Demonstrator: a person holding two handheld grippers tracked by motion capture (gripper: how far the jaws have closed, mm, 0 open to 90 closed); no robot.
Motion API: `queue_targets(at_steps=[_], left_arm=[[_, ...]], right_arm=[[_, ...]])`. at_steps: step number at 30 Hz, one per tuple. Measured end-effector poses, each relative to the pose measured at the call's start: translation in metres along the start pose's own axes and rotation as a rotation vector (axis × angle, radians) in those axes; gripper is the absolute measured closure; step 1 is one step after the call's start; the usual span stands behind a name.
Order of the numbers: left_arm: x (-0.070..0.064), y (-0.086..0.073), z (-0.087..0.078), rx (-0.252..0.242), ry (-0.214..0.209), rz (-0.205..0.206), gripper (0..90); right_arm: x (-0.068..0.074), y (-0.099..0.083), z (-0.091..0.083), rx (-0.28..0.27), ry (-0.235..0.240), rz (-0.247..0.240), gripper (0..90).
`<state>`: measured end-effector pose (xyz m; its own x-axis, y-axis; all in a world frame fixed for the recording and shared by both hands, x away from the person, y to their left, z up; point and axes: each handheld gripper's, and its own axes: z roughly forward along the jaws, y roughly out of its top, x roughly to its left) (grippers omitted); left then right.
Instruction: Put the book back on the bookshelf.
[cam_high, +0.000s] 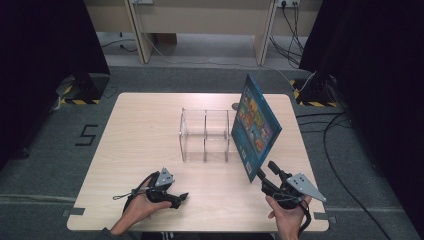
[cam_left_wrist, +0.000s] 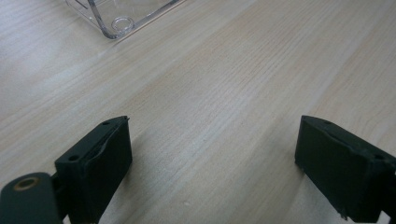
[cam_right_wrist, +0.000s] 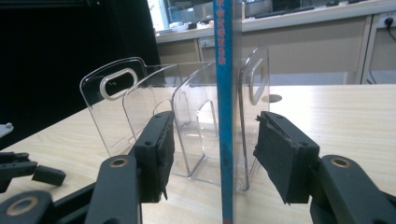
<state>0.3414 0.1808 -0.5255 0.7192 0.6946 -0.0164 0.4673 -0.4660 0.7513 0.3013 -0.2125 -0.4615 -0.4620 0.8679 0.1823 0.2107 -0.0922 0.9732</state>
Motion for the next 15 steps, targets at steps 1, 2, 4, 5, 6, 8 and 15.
queue_targets(at_steps=[1, 2, 4, 5, 6, 8, 15], left_arm=[[0.0001, -0.0001, -0.0001, 0.0, -0.001, 0.001, 10.1], [0.0, -0.0001, -0.0001, 0.0, -0.001, 0.001, 10.1], [0.0, -0.0001, -0.0002, 0.001, -0.001, 0.003, 10.0], [0.0001, -0.0002, -0.0002, 0.001, -0.001, 0.003, 9.9], [0.0001, -0.0002, -0.0003, 0.001, -0.001, 0.004, 9.9], [0.0, -0.0002, -0.0003, 0.003, -0.004, 0.004, 9.7], [-0.0006, -0.0002, -0.0001, 0.007, -0.01, 0.012, 7.9]], right_arm=[[-0.0007, -0.0003, -0.0014, 0.0, 0.0, 0.001, 46.5], [-0.0014, -0.0004, -0.002, 0.002, 0.002, 0.002, 46.2], [-0.0028, -0.0013, -0.004, 0.009, 0.005, 0.006, 45.5], [-0.0032, -0.0017, -0.0045, 0.009, 0.006, 0.009, 45.1], [-0.0039, -0.002, -0.0053, 0.016, 0.005, 0.012, 44.4], [-0.0053, -0.0032, -0.0067, 0.025, 0.007, 0.014, 43.4], [-0.0093, -0.0061, -0.0111, 0.04, 0.014, 0.017, 39.9]])
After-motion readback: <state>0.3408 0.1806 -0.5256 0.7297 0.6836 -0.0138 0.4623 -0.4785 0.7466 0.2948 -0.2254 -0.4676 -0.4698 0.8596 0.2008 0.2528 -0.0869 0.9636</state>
